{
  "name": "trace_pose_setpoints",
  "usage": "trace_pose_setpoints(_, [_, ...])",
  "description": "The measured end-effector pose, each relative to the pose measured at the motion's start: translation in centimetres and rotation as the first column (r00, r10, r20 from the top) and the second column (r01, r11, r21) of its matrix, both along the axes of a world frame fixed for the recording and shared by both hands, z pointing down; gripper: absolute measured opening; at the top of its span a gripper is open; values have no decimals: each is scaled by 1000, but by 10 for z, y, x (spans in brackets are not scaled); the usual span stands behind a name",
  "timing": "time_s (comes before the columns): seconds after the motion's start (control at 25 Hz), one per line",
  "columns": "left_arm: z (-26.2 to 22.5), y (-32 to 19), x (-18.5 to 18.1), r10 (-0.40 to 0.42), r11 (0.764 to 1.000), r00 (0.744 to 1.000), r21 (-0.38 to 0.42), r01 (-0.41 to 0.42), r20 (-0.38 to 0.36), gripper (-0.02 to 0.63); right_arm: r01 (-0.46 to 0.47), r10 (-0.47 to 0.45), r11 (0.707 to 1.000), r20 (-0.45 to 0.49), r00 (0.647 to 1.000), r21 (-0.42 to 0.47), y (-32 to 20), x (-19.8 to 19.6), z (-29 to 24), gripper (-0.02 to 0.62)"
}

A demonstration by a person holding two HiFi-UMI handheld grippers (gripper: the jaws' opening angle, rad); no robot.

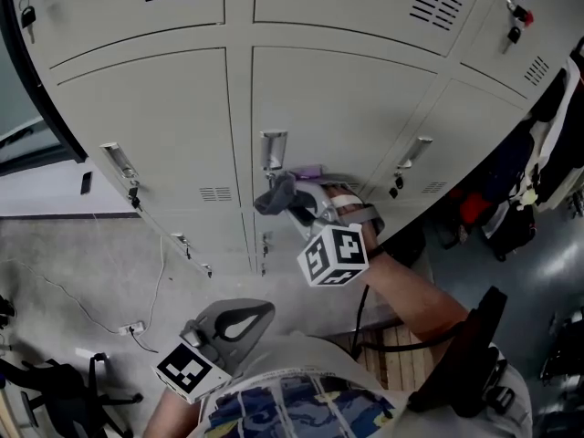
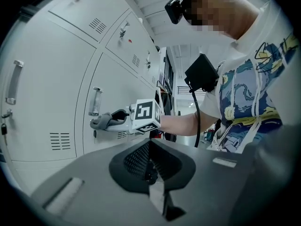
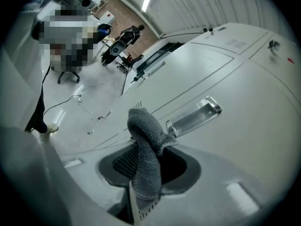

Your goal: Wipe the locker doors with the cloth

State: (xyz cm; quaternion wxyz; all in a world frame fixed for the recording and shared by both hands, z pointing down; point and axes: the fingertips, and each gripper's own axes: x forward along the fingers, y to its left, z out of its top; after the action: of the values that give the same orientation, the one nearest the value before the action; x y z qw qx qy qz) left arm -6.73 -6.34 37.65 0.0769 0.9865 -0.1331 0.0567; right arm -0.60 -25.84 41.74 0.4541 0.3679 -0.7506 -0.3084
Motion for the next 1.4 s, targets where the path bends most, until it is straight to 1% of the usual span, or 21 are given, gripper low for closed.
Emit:
trace_pose_setpoints(0.08, [0, 0, 2, 3, 1000, 1000, -1, -3, 5, 2, -30, 29, 999, -16, 999, -32, -4, 11, 14, 117])
trace_pose_setpoints(0.16, [0, 2, 3, 9, 1000, 1000, 4, -9, 9, 2, -43, 40, 997, -40, 998, -63, -8, 16, 30, 117])
trace_pose_setpoints(0.24, [0, 2, 5, 12, 1000, 1000, 7, -12, 13, 2, -27, 24, 998, -54, 998, -65, -10, 11, 37, 117])
trace_pose_setpoints(0.36, [0, 2, 5, 11, 1000, 1000, 6, -11, 18, 2, 14, -17, 999, -58, 998, -46, -12, -5, 38, 117])
trace_pose_setpoints(0.48, [-1, 2, 4, 12, 1000, 1000, 7, -12, 10, 2, 30, -33, 999, -68, 997, -45, -16, -16, 45, 117])
trace_pose_setpoints(0.56, [-2, 1, 2, 3, 1000, 1000, 0, -3, 6, 2, 42, -45, 998, -62, 997, -44, -19, -23, 52, 117])
trace_pose_setpoints(0.68, [3, -2, -4, -19, 1000, 999, -14, 19, 26, 2, 70, -72, 997, -69, 995, -38, -23, -35, 62, 117])
trace_pose_setpoints(1.08, [10, -1, -2, -22, 999, 999, -32, 24, 48, 2, 57, -68, 993, -107, 992, -102, -23, -42, 92, 117])
trace_pose_setpoints(1.28, [11, -1, -2, -23, 999, 998, -36, 25, 52, 2, 69, -85, 989, -115, 990, -134, -25, -46, 112, 115])
trace_pose_setpoints(1.4, [11, -1, -2, -23, 999, 998, -37, 25, 55, 2, 75, -95, 983, -118, 988, -168, -25, -48, 128, 115])
